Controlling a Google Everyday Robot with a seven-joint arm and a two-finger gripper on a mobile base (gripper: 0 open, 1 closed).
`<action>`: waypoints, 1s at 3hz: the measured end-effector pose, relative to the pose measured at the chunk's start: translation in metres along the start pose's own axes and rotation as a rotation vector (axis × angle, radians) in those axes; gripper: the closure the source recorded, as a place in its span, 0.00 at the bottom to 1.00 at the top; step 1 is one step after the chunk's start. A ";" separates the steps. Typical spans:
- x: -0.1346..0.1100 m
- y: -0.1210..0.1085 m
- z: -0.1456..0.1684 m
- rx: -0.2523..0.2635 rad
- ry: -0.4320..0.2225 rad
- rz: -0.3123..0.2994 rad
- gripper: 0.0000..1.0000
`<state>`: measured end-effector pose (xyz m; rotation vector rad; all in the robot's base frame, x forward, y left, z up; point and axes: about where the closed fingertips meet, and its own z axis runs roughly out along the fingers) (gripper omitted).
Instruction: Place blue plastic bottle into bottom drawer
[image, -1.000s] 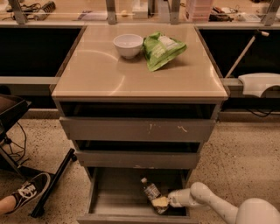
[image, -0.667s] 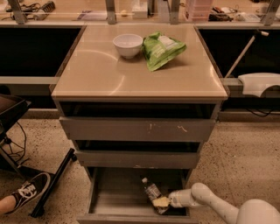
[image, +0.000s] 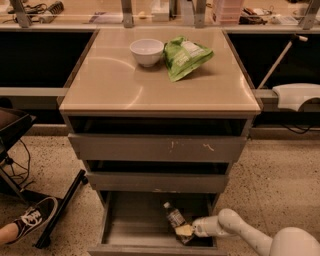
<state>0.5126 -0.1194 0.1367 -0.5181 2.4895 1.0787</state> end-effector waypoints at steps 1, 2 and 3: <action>0.000 0.000 0.000 0.000 0.000 0.000 0.11; 0.000 0.000 0.000 0.000 0.000 0.000 0.00; 0.000 0.000 0.000 0.000 0.000 0.000 0.00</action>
Offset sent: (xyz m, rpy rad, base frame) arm 0.0000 0.0000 0.0000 0.0000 0.0000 0.0000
